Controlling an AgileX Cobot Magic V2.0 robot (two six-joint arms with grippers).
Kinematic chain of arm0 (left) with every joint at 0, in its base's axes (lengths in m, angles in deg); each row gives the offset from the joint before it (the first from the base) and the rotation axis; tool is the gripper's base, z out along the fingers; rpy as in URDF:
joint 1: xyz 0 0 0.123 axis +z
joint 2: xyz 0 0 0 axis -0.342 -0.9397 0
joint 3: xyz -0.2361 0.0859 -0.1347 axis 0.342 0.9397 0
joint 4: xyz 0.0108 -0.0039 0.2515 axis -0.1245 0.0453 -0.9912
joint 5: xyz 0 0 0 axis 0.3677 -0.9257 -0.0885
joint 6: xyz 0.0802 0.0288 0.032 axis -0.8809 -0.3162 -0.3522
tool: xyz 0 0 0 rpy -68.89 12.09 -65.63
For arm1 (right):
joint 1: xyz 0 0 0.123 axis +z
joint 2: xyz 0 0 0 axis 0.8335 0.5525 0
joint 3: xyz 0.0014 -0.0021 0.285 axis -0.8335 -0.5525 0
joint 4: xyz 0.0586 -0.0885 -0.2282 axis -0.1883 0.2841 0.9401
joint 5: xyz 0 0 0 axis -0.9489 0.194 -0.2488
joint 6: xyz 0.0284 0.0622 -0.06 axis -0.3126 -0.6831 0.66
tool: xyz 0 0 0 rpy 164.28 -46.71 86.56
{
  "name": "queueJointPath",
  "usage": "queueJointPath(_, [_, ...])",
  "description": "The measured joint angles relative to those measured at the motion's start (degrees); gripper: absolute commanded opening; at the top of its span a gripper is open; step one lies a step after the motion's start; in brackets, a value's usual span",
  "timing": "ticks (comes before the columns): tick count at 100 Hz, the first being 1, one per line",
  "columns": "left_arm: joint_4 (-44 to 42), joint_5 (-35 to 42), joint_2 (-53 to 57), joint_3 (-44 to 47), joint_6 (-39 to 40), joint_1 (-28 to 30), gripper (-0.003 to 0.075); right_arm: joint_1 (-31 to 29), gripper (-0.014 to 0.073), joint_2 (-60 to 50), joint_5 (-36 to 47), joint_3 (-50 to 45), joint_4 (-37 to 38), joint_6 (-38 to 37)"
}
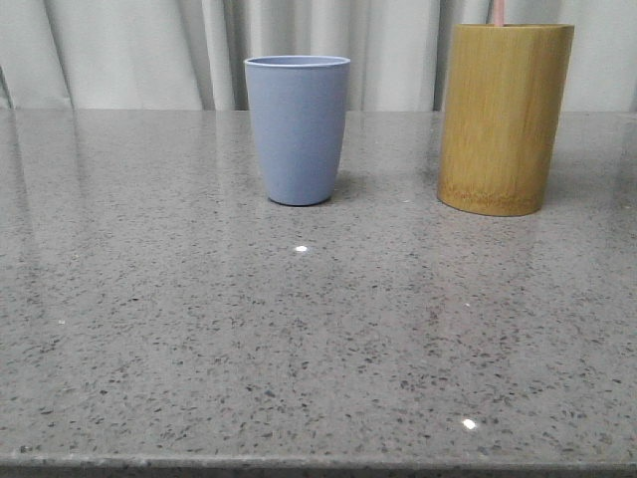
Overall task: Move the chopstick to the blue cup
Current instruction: 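Grasp the pink chopstick in the bamboo cup with the right gripper, then lift the pink chopstick and carry it over the blue cup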
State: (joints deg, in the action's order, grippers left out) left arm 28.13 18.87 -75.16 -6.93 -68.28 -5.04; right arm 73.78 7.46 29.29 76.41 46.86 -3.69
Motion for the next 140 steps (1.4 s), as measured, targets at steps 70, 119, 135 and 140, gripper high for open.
queueJointPath(70, [0.00,0.00,0.00,0.00,0.00,0.00,0.0375,0.00,-0.0070,-0.65,1.60,0.23,0.00,0.00])
queueJointPath(119, [0.00,0.00,0.00,0.00,0.00,0.00,0.0375,3.37,-0.0070,-11.17,6.69,3.78,0.00,0.00])
queueJointPath(135, [0.00,0.00,0.00,0.00,0.00,0.00,0.0375,8.21,-0.0070,-10.79,7.22,6.67,0.00,0.00])
queueJointPath(140, [0.00,0.00,0.00,0.00,0.00,0.00,0.0375,9.77,-0.0070,-10.23,7.64,7.23,0.00,0.00])
